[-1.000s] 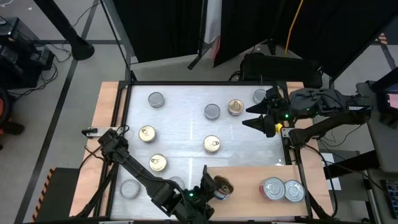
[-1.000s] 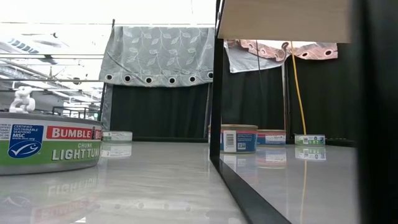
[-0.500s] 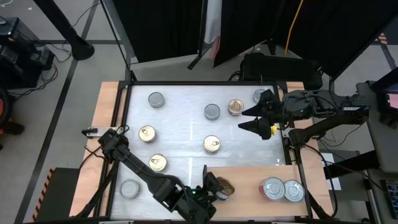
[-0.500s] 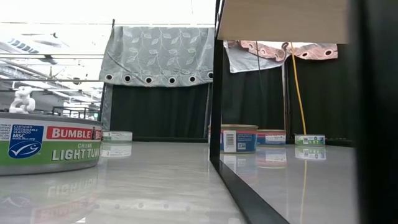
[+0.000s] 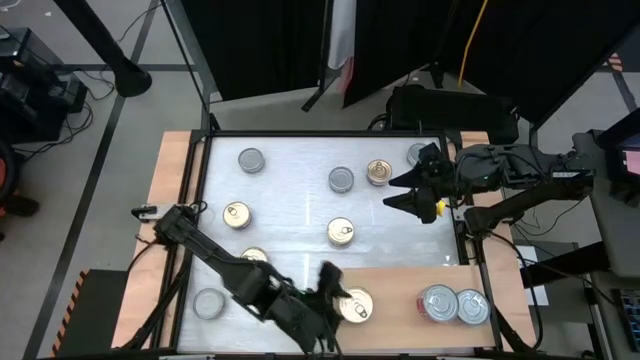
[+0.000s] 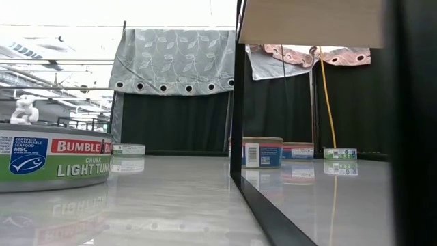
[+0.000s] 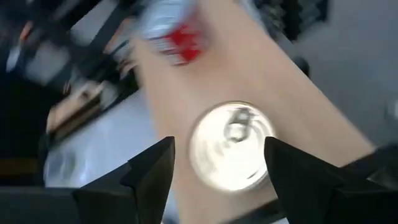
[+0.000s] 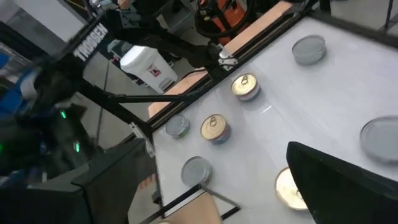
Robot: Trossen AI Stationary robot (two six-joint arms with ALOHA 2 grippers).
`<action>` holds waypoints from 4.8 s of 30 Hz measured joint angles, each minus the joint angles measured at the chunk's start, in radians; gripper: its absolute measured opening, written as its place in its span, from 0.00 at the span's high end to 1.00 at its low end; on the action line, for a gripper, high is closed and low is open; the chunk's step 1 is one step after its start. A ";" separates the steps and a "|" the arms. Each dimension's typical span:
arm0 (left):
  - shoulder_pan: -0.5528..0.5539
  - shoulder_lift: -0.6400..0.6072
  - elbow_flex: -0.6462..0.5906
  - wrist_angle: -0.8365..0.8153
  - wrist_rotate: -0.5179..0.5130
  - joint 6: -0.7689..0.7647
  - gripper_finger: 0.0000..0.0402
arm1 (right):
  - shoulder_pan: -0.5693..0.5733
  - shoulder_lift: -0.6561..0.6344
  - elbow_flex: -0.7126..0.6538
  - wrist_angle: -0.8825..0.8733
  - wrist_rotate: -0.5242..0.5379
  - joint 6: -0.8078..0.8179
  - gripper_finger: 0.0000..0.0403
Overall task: Stack canned seafood by type on shelf
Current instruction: Put the blue-pink tuna can on the shelf, then put the green tuna can on the shelf
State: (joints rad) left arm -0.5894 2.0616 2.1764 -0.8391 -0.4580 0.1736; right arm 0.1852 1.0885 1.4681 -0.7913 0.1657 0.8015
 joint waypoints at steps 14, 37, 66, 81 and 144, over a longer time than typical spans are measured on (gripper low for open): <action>0.062 -0.398 0.042 -0.529 -0.384 -0.845 0.38 | 0.082 0.030 0.000 -0.010 0.175 0.240 0.06; 0.683 -0.449 -0.308 -0.595 0.238 -0.736 0.38 | -0.414 0.075 0.000 -0.469 -0.164 -0.111 0.07; 1.010 -0.473 -0.621 -0.290 0.588 -0.693 0.38 | -1.135 0.397 -0.346 -0.415 -0.038 -0.412 0.99; 0.992 -0.473 -0.621 -0.265 0.581 -0.691 0.38 | -1.149 0.397 -0.504 -0.173 -0.032 -0.292 1.00; 0.908 -0.473 -0.621 -0.269 0.528 -0.687 0.38 | -1.130 0.447 -0.600 -0.067 0.035 -0.289 1.00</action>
State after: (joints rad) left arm 0.3183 1.5887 1.5555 -1.1084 0.0704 -0.5134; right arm -0.9445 1.5356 0.8680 -0.8587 0.2004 0.5121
